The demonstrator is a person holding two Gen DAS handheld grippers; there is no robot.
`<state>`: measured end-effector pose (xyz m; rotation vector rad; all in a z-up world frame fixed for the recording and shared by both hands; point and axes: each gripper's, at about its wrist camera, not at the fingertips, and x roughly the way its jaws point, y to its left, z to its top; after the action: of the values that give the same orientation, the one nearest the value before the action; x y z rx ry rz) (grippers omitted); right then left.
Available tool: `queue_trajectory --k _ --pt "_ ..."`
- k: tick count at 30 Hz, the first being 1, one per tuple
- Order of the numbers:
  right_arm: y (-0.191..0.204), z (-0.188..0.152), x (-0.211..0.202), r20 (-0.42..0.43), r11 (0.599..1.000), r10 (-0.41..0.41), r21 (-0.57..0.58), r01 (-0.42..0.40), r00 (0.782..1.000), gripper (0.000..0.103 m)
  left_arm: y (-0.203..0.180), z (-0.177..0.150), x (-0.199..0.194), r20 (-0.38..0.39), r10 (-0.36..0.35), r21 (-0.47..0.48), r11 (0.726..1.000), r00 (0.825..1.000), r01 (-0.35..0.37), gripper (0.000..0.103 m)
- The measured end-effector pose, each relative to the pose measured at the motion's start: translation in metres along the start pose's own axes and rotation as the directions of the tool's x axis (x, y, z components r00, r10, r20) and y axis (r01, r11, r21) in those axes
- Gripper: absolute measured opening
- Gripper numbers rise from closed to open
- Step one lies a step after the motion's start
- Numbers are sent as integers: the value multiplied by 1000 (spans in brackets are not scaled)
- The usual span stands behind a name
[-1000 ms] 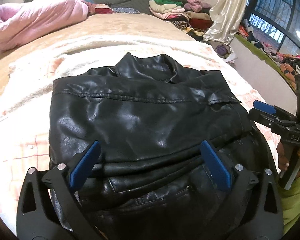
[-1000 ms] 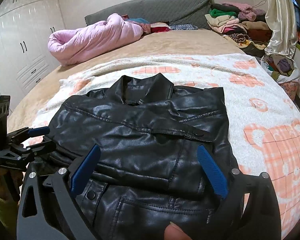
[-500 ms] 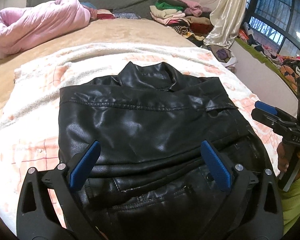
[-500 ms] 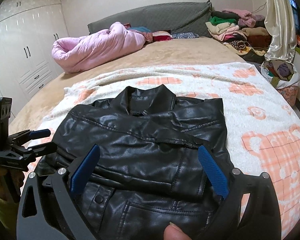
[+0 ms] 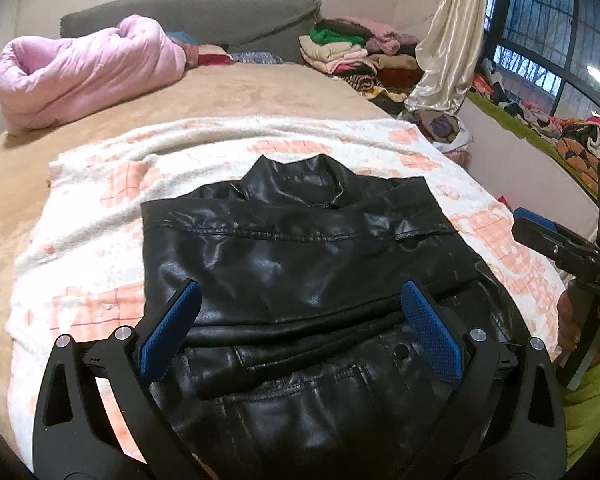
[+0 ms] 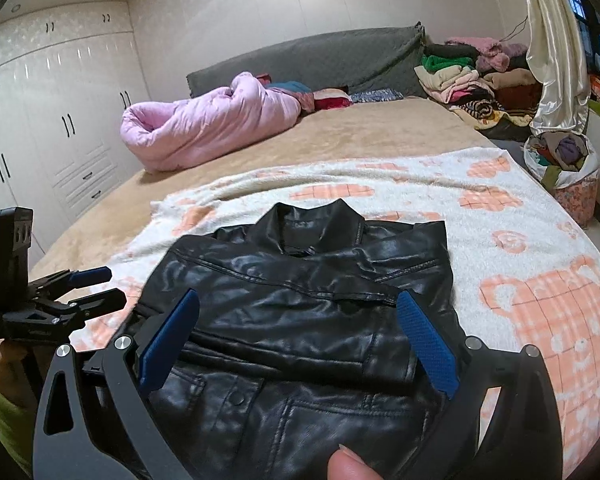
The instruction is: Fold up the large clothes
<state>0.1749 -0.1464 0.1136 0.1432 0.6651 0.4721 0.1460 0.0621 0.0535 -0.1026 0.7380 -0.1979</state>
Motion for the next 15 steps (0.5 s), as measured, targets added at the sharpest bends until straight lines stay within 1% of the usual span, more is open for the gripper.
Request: queue_trajectory --k 3,10,15 --pt "6 -3 -10 5 1000 6 -4 -6 1000 99 -3 -3 -10 14 16 2 1000 1000 -16 94" --pt "11 -9 -33 20 1000 6 9 -7 1000 99 -12 -9 -31 41 21 9 1000 999 -21 94" --pt "7 -21 -46 -7 1000 -12 8 12 1000 99 -18 -16 -40 45 21 6 1000 999 -21 94"
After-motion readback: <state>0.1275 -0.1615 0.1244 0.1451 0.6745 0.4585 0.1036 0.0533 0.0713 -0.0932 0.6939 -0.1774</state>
